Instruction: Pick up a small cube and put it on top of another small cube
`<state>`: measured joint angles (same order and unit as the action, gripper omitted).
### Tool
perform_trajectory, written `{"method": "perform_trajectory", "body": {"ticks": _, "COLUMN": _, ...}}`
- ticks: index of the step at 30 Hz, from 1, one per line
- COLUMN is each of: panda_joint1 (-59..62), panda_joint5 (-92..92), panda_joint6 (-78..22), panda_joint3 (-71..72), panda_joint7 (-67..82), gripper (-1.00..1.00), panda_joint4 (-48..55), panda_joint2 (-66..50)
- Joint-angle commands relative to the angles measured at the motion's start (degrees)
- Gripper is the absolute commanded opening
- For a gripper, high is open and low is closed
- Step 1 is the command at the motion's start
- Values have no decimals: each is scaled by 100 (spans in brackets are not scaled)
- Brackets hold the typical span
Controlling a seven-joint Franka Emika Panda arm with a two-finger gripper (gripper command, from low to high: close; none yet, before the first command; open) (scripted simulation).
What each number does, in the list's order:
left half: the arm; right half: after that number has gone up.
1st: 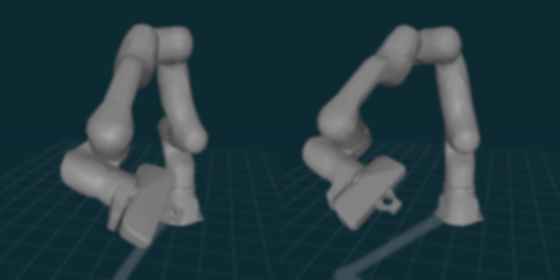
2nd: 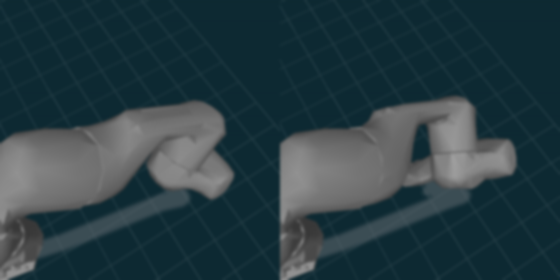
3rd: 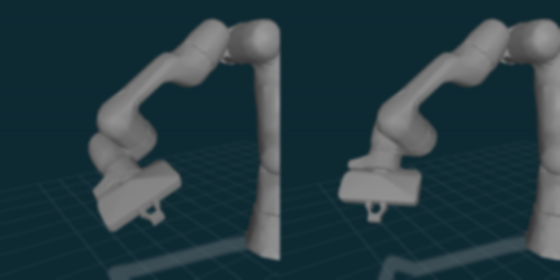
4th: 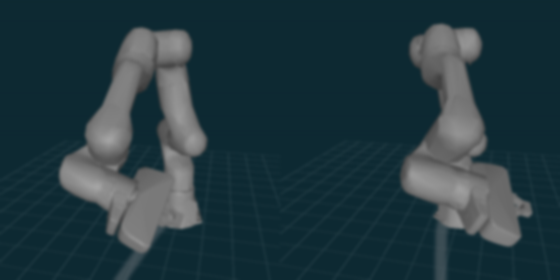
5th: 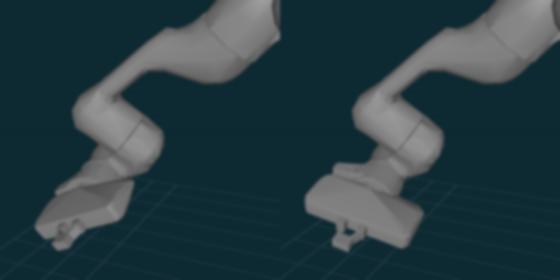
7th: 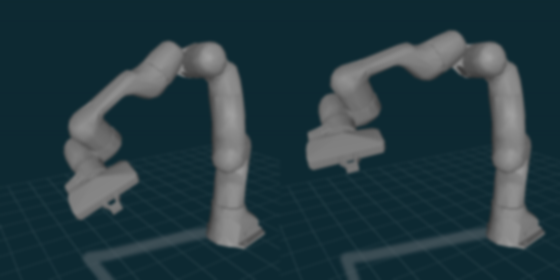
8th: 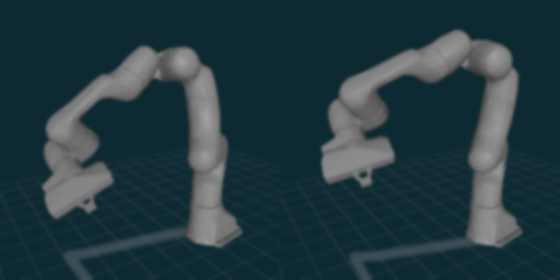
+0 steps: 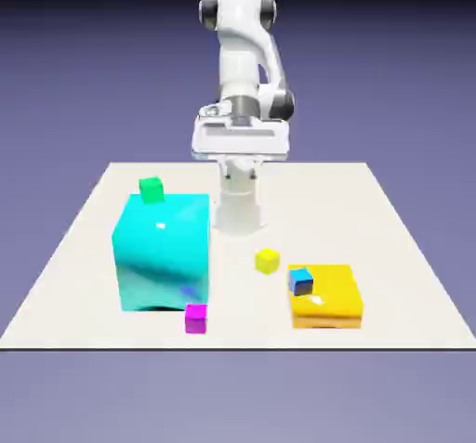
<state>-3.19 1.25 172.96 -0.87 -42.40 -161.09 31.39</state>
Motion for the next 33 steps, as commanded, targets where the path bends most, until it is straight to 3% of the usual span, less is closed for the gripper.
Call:
{"method": "perform_trajectory", "body": {"ticks": 1, "panda_joint1": -208, "panda_joint5": 104, "panda_joint6": -87, "panda_joint3": -72, "panda_joint7": 4, "gripper": 0, "panda_joint4": -7, "panda_joint2": -105}}
{"method": "perform_trajectory", "body": {"ticks": 33, "panda_joint1": -6853, "panda_joint5": 3425, "panda_joint6": -2877, "panda_joint3": -2383, "panda_joint7": 145, "gripper": 0, "panda_joint4": -241, "panda_joint2": -3468}}
